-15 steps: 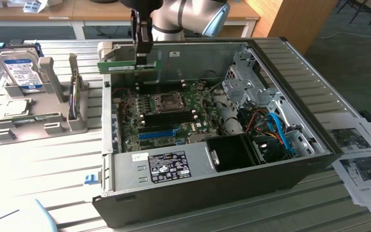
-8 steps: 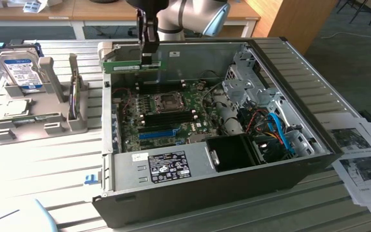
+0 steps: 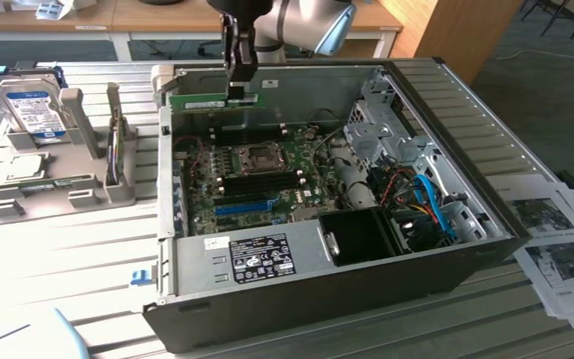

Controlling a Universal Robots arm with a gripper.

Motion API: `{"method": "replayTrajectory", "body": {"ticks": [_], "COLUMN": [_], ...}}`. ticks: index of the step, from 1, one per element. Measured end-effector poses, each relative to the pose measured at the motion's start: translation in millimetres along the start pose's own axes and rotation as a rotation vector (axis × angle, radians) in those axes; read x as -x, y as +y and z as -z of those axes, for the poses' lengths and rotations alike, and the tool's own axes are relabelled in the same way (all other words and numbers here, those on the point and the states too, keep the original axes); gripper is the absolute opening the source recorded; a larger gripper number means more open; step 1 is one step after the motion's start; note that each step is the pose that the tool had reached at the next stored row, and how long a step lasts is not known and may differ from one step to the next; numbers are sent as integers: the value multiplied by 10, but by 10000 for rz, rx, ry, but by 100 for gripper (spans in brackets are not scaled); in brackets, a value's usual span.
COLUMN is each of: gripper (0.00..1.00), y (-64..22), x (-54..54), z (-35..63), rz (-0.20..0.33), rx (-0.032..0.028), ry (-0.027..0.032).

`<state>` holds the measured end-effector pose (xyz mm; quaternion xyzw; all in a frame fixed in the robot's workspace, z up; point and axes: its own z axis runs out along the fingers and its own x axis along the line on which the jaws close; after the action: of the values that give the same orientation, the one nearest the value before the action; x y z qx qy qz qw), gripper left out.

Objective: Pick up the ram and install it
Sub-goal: 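Pick up the ram and move it above insertion slot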

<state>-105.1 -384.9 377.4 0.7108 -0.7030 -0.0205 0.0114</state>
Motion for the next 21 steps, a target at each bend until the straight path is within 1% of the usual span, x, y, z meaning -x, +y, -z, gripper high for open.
{"method": "replayTrajectory", "body": {"ticks": [21], "gripper": [11], "y": [-325], "x": [-4], "z": [15], "rz": [0], "rx": [18], "ry": [0]}}
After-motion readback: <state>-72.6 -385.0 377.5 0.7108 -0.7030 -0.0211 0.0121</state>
